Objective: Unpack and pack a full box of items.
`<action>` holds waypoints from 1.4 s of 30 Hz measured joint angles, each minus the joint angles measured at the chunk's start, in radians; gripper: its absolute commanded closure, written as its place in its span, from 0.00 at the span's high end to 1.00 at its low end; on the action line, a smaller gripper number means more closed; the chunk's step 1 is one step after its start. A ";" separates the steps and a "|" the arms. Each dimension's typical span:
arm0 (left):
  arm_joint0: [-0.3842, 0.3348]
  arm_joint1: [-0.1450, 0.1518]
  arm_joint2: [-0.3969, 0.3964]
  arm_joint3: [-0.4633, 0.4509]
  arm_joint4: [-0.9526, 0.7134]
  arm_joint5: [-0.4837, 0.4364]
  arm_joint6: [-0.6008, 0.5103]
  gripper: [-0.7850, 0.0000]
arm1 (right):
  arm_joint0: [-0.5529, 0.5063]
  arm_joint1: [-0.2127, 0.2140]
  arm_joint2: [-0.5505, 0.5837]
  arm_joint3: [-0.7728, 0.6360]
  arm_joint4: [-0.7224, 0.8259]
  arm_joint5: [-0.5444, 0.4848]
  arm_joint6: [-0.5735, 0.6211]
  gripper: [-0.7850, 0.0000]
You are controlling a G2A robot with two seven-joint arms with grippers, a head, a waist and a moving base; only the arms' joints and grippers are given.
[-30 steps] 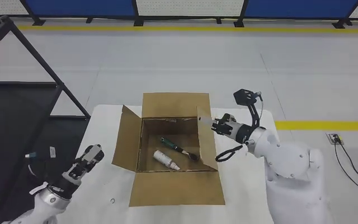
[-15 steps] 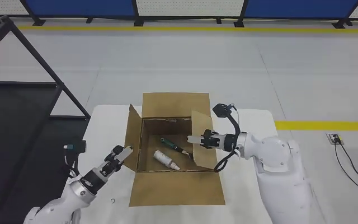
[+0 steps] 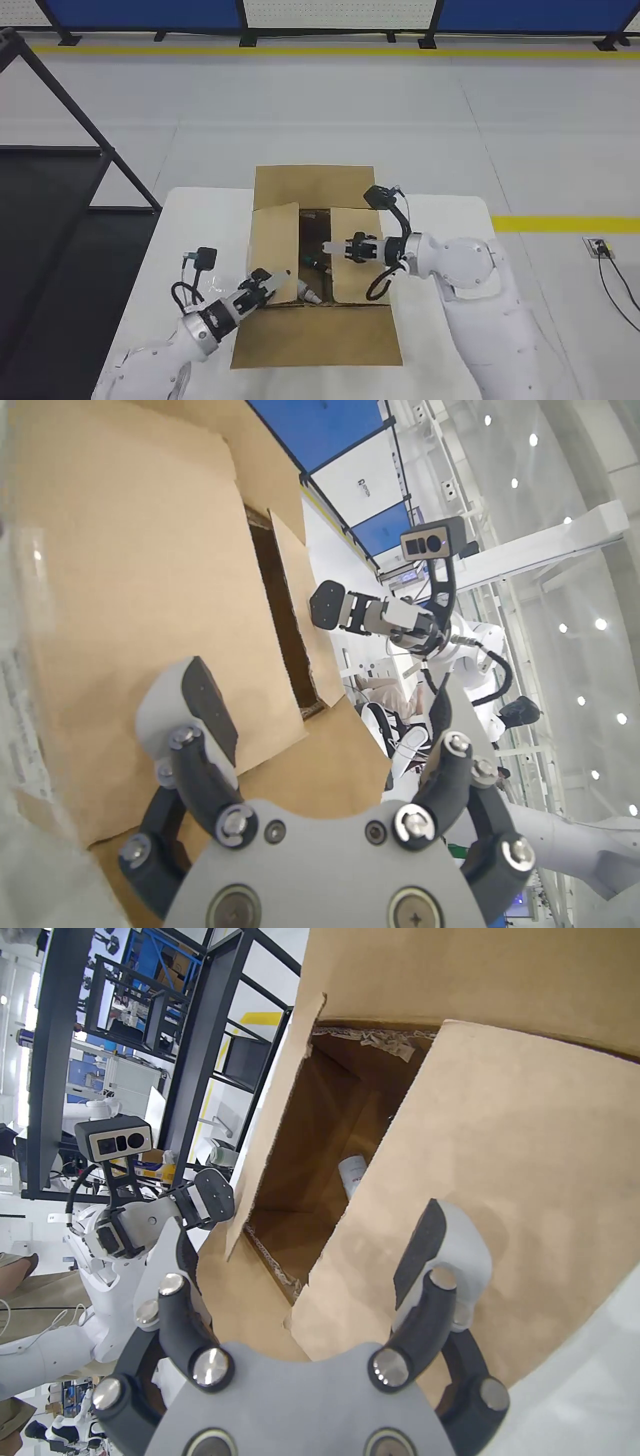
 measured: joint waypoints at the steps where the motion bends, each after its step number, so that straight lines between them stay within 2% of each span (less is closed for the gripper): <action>1: -0.008 -0.001 0.011 0.009 0.008 0.007 0.002 1.00 | -0.004 0.002 0.000 -0.002 0.003 0.000 0.000 1.00; 11: -0.073 -0.007 0.077 0.081 0.040 0.064 0.060 1.00 | -0.021 0.020 -0.028 0.009 0.011 0.002 0.010 1.00; 21: -0.067 -0.005 0.084 0.089 0.054 0.079 0.082 1.00 | -0.002 0.035 -0.069 0.021 -0.007 0.016 0.026 1.00; 27: -0.050 -0.004 0.074 0.062 0.039 0.061 0.101 1.00 | -0.016 0.045 -0.052 -0.026 0.027 0.007 -0.025 1.00; 34: 0.009 0.005 -0.016 -0.052 -0.039 0.015 0.115 1.00 | -0.100 0.072 0.054 -0.142 0.054 0.013 -0.074 1.00; 38: 0.071 0.012 -0.111 -0.125 -0.099 -0.035 0.125 1.00 | -0.132 0.089 0.089 -0.145 0.028 0.042 -0.032 1.00; 42: 0.156 0.019 -0.224 -0.156 -0.155 -0.097 0.125 1.00 | -0.155 0.098 0.100 -0.129 0.030 0.056 -0.045 1.00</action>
